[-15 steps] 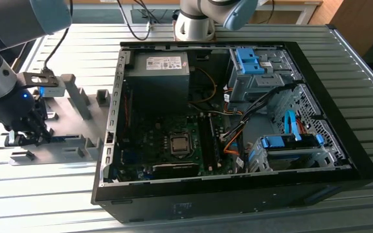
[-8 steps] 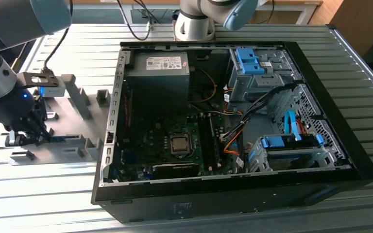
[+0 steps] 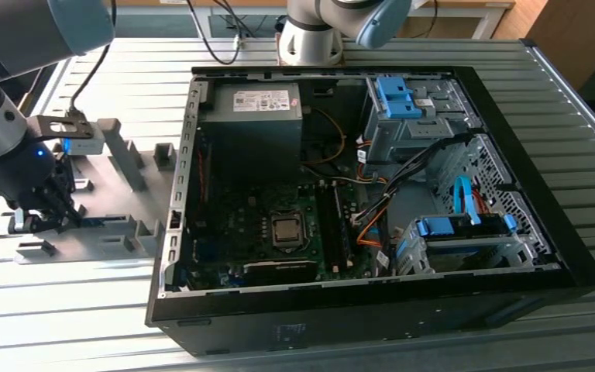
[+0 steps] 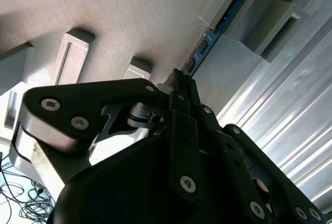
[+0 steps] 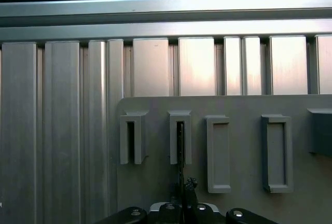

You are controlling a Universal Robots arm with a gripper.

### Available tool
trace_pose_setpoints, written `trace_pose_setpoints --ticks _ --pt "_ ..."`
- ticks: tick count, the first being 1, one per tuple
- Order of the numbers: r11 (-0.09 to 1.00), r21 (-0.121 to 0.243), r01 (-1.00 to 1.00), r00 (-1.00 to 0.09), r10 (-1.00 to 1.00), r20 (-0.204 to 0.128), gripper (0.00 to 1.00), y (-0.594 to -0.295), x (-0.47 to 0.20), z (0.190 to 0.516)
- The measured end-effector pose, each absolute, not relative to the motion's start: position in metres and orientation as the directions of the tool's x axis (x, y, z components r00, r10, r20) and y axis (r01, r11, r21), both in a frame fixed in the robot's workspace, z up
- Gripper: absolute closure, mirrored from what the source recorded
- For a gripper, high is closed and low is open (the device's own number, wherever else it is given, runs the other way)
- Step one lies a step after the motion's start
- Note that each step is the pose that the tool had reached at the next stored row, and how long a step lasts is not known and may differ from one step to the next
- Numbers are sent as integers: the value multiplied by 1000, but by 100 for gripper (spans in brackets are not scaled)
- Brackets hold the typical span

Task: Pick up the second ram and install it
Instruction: 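Pick up the second ram and move it above second insertion slot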

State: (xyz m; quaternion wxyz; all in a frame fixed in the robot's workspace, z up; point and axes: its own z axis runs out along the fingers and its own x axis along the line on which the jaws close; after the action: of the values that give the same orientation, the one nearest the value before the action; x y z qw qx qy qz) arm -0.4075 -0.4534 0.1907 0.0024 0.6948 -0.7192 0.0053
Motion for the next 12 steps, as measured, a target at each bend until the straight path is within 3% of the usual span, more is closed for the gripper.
trace_pose_setpoints --ticks 12 --pt "35 -4 -999 -35 -999 10 86 -453 -408 199"
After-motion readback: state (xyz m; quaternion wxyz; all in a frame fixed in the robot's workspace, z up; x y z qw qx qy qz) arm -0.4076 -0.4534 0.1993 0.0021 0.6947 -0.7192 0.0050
